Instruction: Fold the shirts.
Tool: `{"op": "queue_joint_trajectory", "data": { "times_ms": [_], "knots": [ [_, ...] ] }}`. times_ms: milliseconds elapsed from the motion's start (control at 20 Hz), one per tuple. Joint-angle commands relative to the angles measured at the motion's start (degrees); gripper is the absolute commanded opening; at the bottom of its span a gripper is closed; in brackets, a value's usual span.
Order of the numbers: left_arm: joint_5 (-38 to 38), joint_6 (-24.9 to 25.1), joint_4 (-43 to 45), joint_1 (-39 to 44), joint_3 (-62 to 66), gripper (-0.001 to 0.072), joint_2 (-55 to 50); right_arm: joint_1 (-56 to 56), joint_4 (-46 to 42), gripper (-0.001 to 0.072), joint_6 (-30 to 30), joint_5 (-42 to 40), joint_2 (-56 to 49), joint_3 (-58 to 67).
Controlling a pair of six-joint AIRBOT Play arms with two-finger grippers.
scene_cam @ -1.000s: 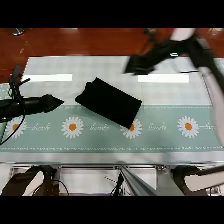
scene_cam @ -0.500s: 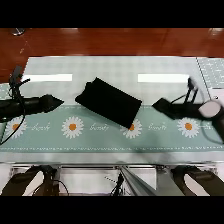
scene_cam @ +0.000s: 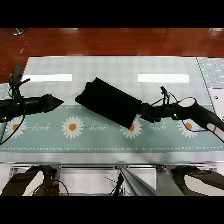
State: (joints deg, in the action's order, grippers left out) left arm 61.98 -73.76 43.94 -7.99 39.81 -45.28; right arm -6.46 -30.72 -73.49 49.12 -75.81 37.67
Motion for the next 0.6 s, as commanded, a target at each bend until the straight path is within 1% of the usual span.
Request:
{"op": "queue_joint_trajectory", "data": {
  "times_ms": [0, 200, 250, 300, 350, 400, 500, 550],
  "knots": [
    [-0.1, 0.0, 0.0, -0.1, 0.0, 0.0023, 0.0, -0.2, 2.1, 0.0616, 2.4, 3.0, -6.4, 4.7],
    [-1.0, 0.0, 0.0, -0.1, 0.0, 0.0023, -0.1, -3.0, 1.8, 0.0615, 3.4, 4.0, -9.2, 6.1],
    [-1.2, 0.0, 0.0, -0.1, 0.0, 0.0022, -0.1, -4.4, 1.8, 0.0603, 3.7, 3.7, -9.8, 7.0],
    [-1.2, 0.0, 0.0, -0.1, 0.0, 0.0022, -0.1, -5.6, 1.7, 0.0511, 3.8, 3.4, -10.5, 8.1],
    [-1.2, 0.0, 0.0, -0.1, 0.0, 0.0023, -0.1, -6.5, 1.6, 0.0283, 4.0, 3.1, -11.2, 9.6],
    [-1.1, 0.0, 0.0, -0.1, 0.0, 0.0022, -0.1, -6.8, 1.6, 0.0028, 5.8, 3.3, -11.6, 11.4],
    [-1.1, 0.0, 0.0, -0.1, 0.0, 0.0022, -0.1, -6.3, 0.3, 0.0024, 6.2, 5.9, -11.6, 17.1],
    [-1.1, 0.0, 0.0, -0.1, 0.0, 0.0023, -0.1, -5.9, -1.3, 0.0024, 5.0, 8.5, -11.6, 21.8]
  ]
}}
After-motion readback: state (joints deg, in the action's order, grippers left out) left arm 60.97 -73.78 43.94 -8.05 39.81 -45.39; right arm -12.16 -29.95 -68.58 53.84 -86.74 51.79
